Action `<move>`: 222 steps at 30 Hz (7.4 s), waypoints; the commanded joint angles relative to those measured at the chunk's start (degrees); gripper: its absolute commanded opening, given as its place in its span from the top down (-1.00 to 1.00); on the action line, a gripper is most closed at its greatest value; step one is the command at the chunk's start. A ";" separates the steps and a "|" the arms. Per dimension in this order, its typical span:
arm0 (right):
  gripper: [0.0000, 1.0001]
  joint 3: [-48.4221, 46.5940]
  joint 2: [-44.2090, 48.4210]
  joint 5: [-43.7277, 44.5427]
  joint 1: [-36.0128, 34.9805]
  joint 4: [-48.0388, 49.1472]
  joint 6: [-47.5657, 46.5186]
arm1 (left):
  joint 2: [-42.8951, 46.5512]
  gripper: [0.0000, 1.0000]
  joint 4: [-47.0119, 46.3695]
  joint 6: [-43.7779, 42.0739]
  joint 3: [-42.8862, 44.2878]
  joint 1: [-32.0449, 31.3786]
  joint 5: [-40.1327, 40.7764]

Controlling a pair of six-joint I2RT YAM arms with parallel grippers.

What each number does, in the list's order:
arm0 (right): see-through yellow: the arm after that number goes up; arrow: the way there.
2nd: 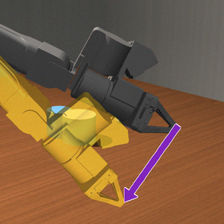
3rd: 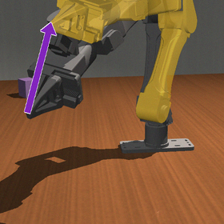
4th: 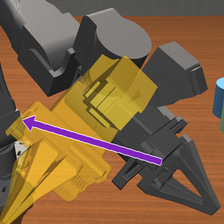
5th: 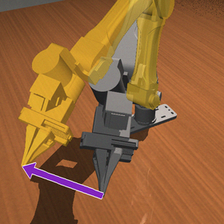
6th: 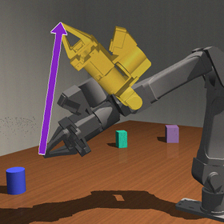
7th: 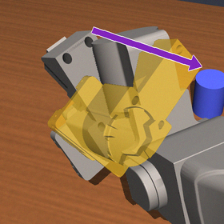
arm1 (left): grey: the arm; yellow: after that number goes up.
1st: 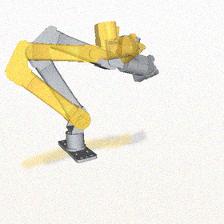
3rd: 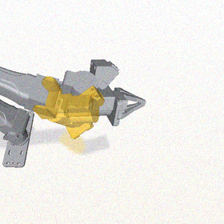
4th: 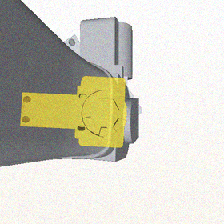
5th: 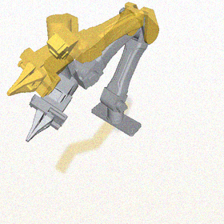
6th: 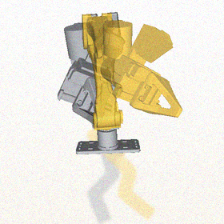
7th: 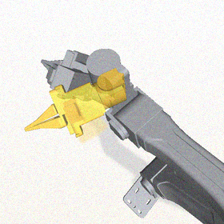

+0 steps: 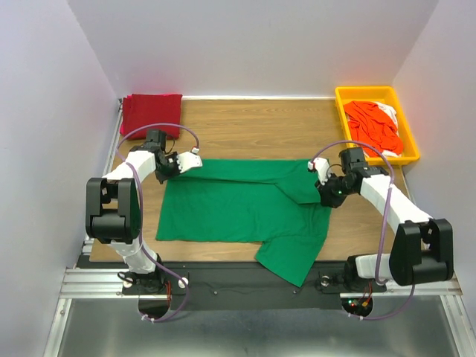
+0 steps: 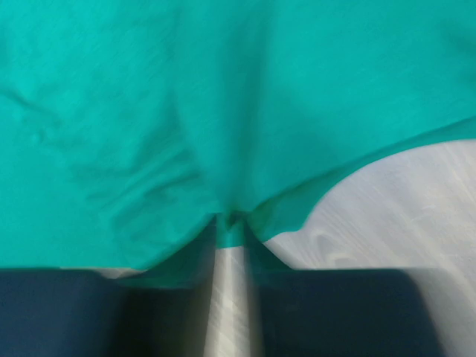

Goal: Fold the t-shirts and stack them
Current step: Fold the tshirt

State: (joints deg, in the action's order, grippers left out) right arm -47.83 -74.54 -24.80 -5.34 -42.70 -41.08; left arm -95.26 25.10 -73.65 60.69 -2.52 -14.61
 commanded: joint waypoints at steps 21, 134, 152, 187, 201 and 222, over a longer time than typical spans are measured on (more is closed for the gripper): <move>-0.01 -5.79 0.37 14.32 -23.21 6.48 0.74 | 5.09 0.24 -5.32 35.93 2.95 -8.55 -19.58; 0.40 -29.69 -25.30 3.97 -12.23 4.82 -4.18 | -14.25 0.24 -6.21 37.79 7.96 -7.14 -15.97; 0.24 -28.02 -33.21 7.92 -15.31 5.17 -4.71 | -15.04 0.24 -5.94 37.88 8.48 -7.06 -16.41; 0.99 -26.44 -24.42 -6.48 -17.06 -7.48 3.81 | -14.07 0.24 -5.24 37.26 9.27 -7.14 -16.24; -0.04 -35.04 -27.15 -19.24 -16.64 -18.91 8.29 | -13.46 0.24 -2.96 35.77 9.89 -7.14 -17.90; 0.35 -41.46 -43.14 6.43 6.47 0.42 18.75 | -8.79 0.17 -18.85 52.02 18.67 -36.57 -7.39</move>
State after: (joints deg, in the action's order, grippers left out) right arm -89.06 -116.92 -23.62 -0.08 -48.01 -24.86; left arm -101.23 12.75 -28.77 76.03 -34.13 -29.10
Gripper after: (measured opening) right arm 0.327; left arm 0.408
